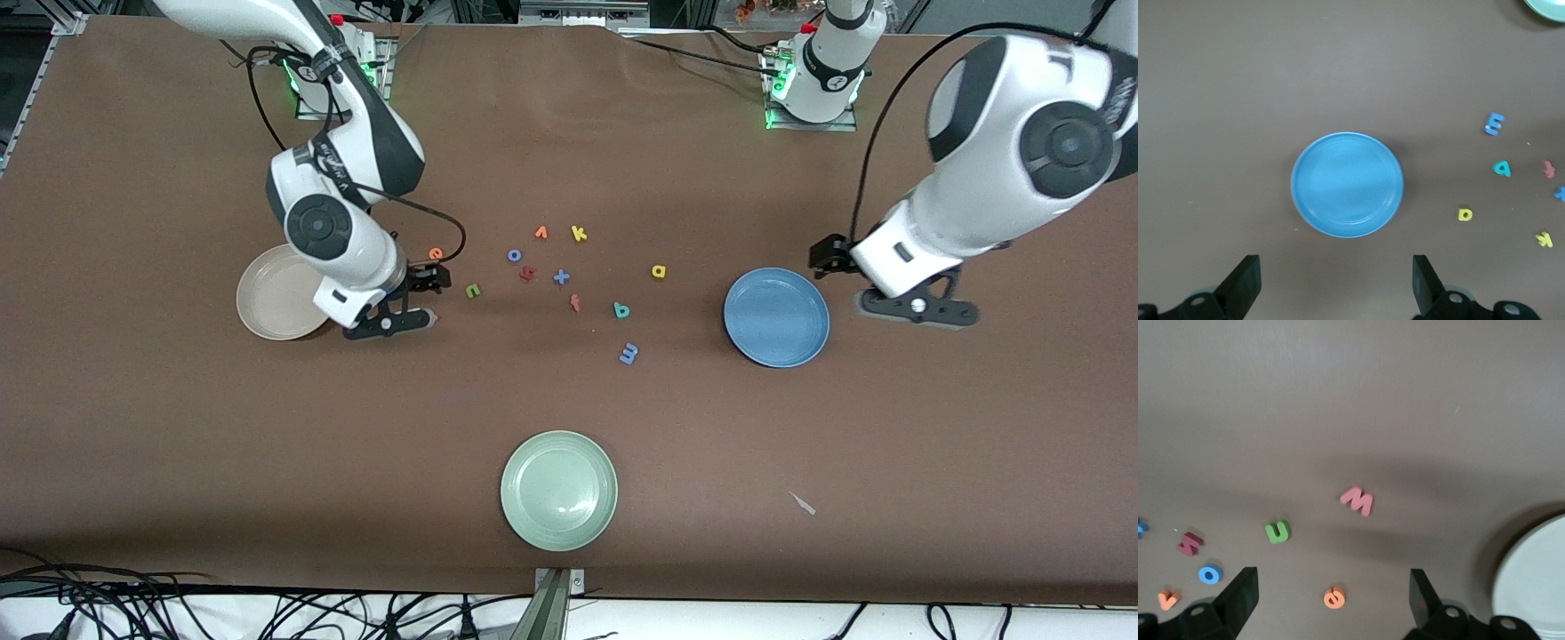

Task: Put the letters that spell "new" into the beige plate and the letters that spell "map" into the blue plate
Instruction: 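Move the right gripper to the orange letter while the left gripper reaches yellow, then grasp the orange letter with the right gripper while the left gripper grasps yellow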

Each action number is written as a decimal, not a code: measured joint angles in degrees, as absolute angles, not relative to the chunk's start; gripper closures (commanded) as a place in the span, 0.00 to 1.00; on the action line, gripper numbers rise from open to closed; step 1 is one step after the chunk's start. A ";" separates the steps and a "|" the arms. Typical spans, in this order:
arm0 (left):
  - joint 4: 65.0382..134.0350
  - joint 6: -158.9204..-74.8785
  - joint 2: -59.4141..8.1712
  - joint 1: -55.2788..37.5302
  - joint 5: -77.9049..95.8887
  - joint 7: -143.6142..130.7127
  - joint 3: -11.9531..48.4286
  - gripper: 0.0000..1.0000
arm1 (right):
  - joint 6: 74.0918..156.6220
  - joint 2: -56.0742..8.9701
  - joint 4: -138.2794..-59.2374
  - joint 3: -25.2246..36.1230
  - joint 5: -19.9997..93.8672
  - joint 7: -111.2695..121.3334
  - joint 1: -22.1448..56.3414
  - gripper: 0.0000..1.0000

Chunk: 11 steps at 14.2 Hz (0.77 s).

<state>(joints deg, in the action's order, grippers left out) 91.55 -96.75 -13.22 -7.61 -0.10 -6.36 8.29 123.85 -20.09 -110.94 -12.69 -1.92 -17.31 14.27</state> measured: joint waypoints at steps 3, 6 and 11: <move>90.59 -96.79 -18.41 -12.32 -0.10 -9.40 8.46 0.00 | 133.01 -16.29 -121.56 -13.81 -1.92 -20.71 14.35 0.00; 90.08 -97.04 -22.62 -18.30 -0.10 -14.68 8.76 0.00 | 142.42 -15.03 -129.73 -14.90 -1.92 -23.67 14.39 0.00; 90.16 -100.48 -27.45 -23.30 -0.10 -17.49 8.93 0.00 | 144.43 -16.57 -133.33 -15.05 -1.93 -23.98 14.43 0.02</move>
<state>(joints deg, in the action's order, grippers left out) 90.16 -100.48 -27.45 -23.30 -0.10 -17.49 8.93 144.43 -16.57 -133.33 -15.05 -1.93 -23.98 14.43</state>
